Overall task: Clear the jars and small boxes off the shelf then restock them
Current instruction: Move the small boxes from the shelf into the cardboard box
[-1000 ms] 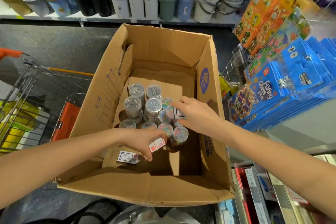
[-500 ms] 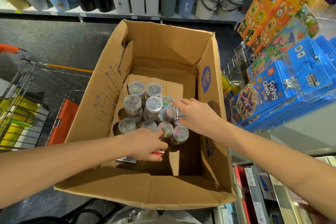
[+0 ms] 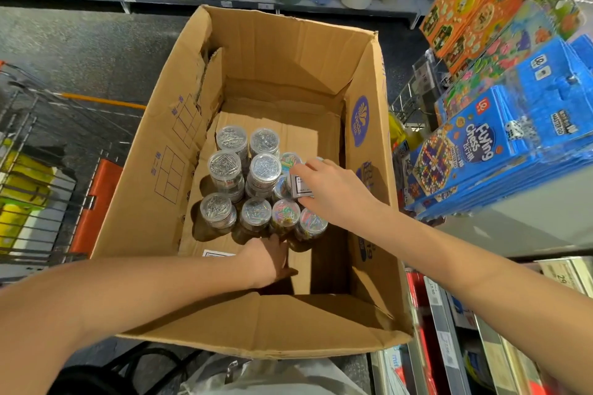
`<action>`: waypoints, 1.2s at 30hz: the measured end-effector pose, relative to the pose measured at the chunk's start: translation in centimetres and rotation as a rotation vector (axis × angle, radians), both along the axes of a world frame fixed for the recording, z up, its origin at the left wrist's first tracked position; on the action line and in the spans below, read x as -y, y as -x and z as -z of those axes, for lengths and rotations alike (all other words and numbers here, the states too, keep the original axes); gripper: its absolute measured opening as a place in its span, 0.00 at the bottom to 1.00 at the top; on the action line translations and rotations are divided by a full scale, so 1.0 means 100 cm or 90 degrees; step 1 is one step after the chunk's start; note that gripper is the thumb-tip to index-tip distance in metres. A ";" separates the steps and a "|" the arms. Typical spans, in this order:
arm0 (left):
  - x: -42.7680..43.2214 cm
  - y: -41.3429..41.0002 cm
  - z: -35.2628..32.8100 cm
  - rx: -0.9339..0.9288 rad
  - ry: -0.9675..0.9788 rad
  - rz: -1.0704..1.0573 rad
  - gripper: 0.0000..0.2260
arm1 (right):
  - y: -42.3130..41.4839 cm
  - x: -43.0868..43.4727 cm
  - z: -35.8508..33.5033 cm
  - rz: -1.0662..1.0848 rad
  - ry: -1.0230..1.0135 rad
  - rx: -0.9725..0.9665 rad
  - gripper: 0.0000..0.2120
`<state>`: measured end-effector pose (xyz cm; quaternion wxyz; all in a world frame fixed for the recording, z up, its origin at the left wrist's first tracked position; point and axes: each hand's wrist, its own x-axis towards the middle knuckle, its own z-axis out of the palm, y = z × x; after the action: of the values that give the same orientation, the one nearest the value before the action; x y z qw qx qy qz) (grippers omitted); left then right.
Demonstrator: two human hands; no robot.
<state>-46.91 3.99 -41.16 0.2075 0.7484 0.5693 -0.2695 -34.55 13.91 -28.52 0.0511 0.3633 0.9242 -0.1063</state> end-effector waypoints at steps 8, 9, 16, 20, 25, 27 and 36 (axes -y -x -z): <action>0.004 -0.005 0.020 -0.055 0.070 -0.019 0.36 | -0.002 0.002 0.003 0.023 -0.004 -0.005 0.21; 0.003 -0.001 0.018 -0.048 0.060 0.001 0.34 | -0.003 0.003 0.004 0.022 0.000 0.000 0.21; 0.006 0.016 0.022 -0.013 -0.011 0.064 0.29 | -0.006 0.001 0.003 0.022 0.021 0.013 0.23; 0.002 0.019 0.012 -0.054 0.015 0.086 0.32 | -0.003 0.000 0.004 0.028 0.026 0.007 0.22; -0.001 0.034 -0.047 -0.061 0.019 0.094 0.30 | 0.006 0.003 0.006 0.019 0.036 0.013 0.21; 0.001 0.049 -0.079 -0.039 0.000 0.070 0.34 | 0.013 0.004 0.008 0.022 0.046 0.022 0.21; 0.035 0.103 -0.146 -0.056 -0.202 0.012 0.22 | 0.064 0.063 0.034 -0.124 0.073 0.104 0.20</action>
<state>-57.19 0.51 -26.57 0.0591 0.7643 0.6066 -0.2109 -40.96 7.61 -31.91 0.1567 0.2761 0.9402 -0.1237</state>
